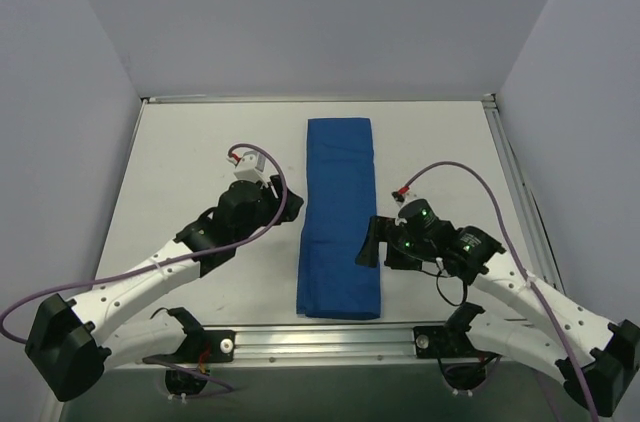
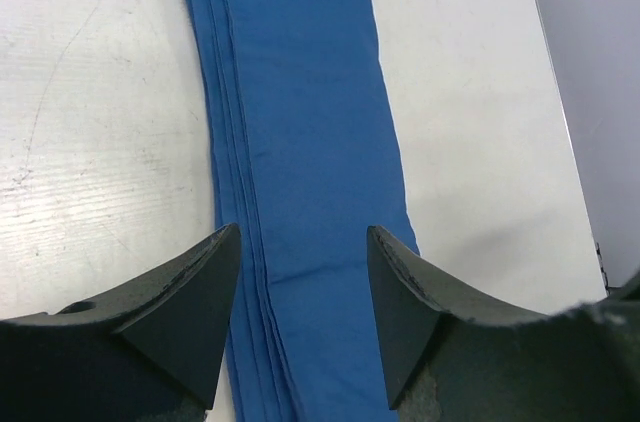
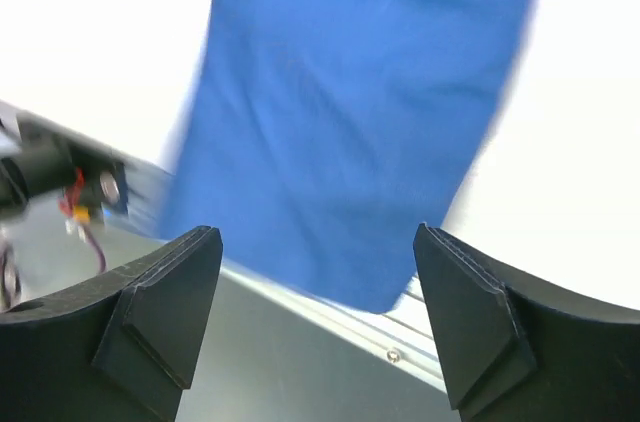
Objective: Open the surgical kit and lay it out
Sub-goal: Open the surgical kit at the center of the board.
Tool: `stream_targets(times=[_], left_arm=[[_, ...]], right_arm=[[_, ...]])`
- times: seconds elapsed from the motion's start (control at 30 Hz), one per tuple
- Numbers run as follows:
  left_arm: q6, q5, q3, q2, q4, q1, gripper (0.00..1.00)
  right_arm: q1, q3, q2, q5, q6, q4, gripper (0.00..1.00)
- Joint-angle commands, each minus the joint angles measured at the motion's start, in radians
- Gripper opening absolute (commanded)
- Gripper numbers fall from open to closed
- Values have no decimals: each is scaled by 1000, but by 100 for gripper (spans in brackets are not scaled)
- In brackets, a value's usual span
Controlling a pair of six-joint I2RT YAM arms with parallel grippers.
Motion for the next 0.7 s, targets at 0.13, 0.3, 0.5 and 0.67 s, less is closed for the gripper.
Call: stream_targets(times=[0.13,0.3,0.5,0.67], left_arm=[[-7,-17,-2,-52,-59,10,62],[-84,-130,23,-75,-206,9,62],[-210,-197,64,-38,-394,13,60],[-78,214,-81,-23,-81,126,61]], right_arm=[[3,222,139,276,-79,-75,77],[21,323,408,328,-145,26,67],[144,504,649,474,-84,31,65],[182,563,704,577,5,8,68]])
